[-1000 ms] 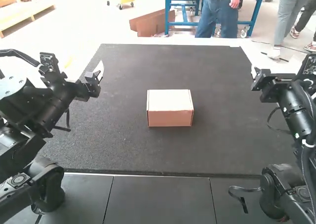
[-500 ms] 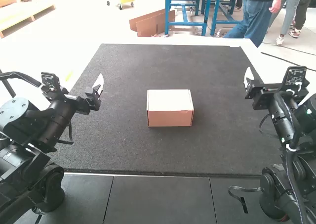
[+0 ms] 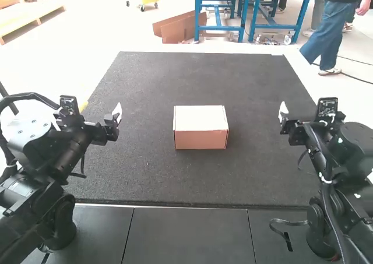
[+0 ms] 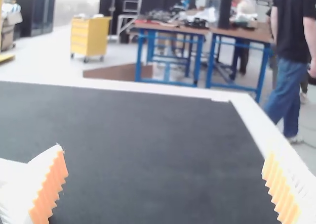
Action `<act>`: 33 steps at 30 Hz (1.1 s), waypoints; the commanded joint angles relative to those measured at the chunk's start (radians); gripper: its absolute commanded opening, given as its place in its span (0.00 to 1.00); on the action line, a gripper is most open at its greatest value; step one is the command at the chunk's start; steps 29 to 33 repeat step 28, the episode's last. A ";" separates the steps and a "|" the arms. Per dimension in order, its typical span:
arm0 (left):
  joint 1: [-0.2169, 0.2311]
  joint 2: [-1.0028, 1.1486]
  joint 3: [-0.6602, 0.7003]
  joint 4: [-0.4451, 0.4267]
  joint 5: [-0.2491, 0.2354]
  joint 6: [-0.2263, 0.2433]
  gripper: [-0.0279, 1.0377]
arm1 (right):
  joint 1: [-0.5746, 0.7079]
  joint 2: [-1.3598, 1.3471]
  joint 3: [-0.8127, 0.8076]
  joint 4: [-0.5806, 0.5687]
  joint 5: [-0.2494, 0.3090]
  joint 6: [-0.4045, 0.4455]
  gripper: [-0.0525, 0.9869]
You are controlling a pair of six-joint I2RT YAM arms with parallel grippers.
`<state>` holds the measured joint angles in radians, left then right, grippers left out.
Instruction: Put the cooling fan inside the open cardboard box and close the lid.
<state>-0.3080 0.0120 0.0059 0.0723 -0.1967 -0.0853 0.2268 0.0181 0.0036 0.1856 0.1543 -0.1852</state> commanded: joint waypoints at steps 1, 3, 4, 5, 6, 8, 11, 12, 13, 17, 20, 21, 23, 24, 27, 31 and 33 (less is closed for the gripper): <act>0.081 -0.014 -0.007 -0.026 -0.015 -0.027 0.93 | -0.041 -0.020 -0.002 -0.032 0.002 0.076 0.93; 0.132 -0.012 -0.007 -0.049 -0.010 -0.027 0.93 | -0.063 -0.021 -0.002 -0.054 0.008 0.096 0.93; 0.153 -0.014 -0.007 -0.055 -0.003 -0.027 0.93 | -0.076 -0.020 -0.002 -0.075 0.011 0.101 0.93; 0.173 -0.014 -0.007 -0.058 0.014 -0.027 0.93 | -0.089 -0.020 -0.002 -0.097 0.013 0.113 0.93; 0.190 -0.012 -0.007 -0.062 0.023 -0.027 0.93 | -0.104 -0.020 -0.002 -0.115 0.013 0.127 0.93; 0.214 -0.014 -0.007 -0.069 0.026 -0.019 0.93 | -0.133 -0.020 -0.004 -0.149 0.011 0.150 0.93; 0.221 -0.014 -0.009 -0.088 0.025 -0.005 0.93 | -0.165 -0.021 -0.004 -0.161 0.008 0.168 0.93; 0.218 -0.014 -0.009 -0.092 0.025 -0.005 0.93 | -0.170 -0.021 -0.004 -0.167 0.002 0.167 0.93; 0.216 -0.012 -0.009 -0.098 0.025 -0.004 0.93 | -0.173 -0.021 -0.004 -0.175 -0.001 0.167 0.93; 0.210 -0.014 -0.009 -0.106 0.025 -0.004 0.93 | -0.172 -0.021 -0.005 -0.184 -0.006 0.167 0.93; 0.208 -0.014 -0.009 -0.103 0.025 -0.004 0.93 | -0.172 -0.023 -0.005 -0.186 -0.009 0.165 0.93; 0.208 -0.014 -0.007 -0.100 0.023 -0.005 0.93 | -0.172 -0.023 -0.005 -0.183 -0.009 0.165 0.93; 0.211 -0.012 -0.007 -0.089 0.025 -0.007 0.93 | -0.172 -0.021 -0.004 -0.166 -0.012 0.167 0.93; 0.211 -0.012 -0.007 -0.089 0.025 -0.005 0.93 | -0.172 -0.021 -0.004 -0.164 -0.012 0.167 0.93; 0.208 -0.014 -0.007 -0.086 0.025 -0.004 0.93 | -0.172 -0.021 -0.004 -0.164 -0.013 0.167 0.93; 0.207 -0.012 -0.006 -0.086 0.025 -0.004 0.93 | -0.173 -0.020 -0.004 -0.164 -0.013 0.167 0.93; 0.207 -0.012 -0.006 -0.086 0.025 -0.004 0.93 | -0.173 -0.020 -0.004 -0.164 -0.013 0.167 0.93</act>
